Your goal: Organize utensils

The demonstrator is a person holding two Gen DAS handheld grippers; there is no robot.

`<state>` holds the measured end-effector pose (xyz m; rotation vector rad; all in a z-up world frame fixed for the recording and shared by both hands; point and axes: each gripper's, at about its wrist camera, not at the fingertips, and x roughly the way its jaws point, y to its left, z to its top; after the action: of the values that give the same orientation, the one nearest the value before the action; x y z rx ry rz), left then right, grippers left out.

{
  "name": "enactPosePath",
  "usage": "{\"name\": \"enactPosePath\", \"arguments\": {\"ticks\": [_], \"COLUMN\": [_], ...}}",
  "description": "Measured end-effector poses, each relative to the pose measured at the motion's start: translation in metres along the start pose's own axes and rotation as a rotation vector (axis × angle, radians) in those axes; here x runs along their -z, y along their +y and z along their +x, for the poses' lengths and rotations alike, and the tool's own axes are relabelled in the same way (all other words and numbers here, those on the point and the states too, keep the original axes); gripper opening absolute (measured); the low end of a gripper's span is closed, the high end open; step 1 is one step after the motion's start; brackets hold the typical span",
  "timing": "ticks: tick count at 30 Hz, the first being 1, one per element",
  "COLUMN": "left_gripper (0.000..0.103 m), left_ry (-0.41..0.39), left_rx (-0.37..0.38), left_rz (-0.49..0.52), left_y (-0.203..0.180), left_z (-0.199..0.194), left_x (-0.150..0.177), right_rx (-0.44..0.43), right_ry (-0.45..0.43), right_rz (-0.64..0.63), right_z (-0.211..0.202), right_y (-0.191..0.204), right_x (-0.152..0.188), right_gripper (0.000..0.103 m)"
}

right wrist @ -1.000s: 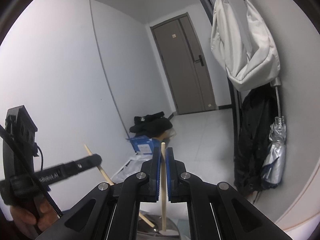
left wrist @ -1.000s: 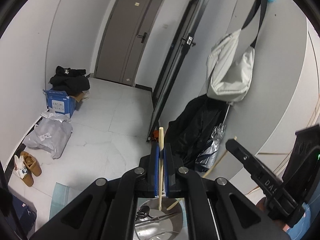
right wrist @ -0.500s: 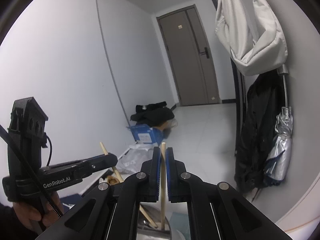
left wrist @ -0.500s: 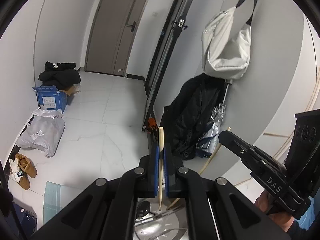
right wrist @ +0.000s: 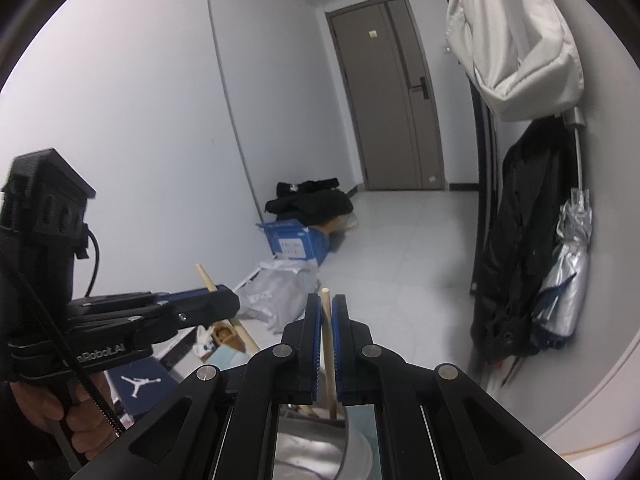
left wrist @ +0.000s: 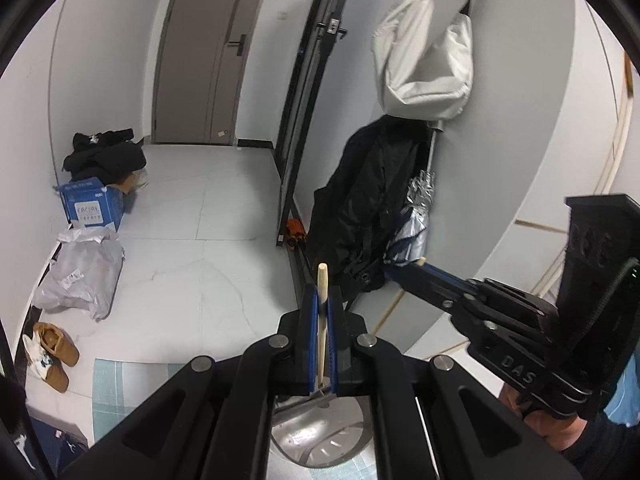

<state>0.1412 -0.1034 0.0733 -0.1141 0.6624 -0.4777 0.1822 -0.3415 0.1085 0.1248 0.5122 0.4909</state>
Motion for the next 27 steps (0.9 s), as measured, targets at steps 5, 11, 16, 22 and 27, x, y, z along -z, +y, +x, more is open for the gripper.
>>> {"name": "enactPosePath", "arguments": {"ticks": [5, 11, 16, 22, 27], "left_gripper": [0.001, 0.001, 0.016, 0.048, 0.077], "left_ry": [0.032, 0.083, 0.041, -0.012, -0.063], "left_rx": [-0.004, 0.036, 0.041, -0.026, -0.09], "left_rz": [0.014, -0.06, -0.15, -0.195, -0.197], "left_y": [-0.001, 0.018, 0.03, 0.032, 0.027], "left_z": [0.002, 0.006, -0.007, -0.025, -0.045], "left_x": [0.006, 0.011, 0.004, 0.004, 0.009], "right_rx": [-0.006, -0.061, -0.081, -0.052, -0.033], "right_ry": [0.022, 0.07, 0.093, 0.075, 0.045], "right_rz": [0.01, 0.036, 0.074, 0.084, 0.078], "right_z": [0.005, 0.013, 0.006, -0.012, -0.031], "right_y": [0.0, -0.006, -0.01, -0.002, 0.01], "right_x": [0.007, 0.012, 0.014, 0.015, 0.015], "right_gripper": [0.006, 0.009, 0.01, 0.028, 0.047]}}
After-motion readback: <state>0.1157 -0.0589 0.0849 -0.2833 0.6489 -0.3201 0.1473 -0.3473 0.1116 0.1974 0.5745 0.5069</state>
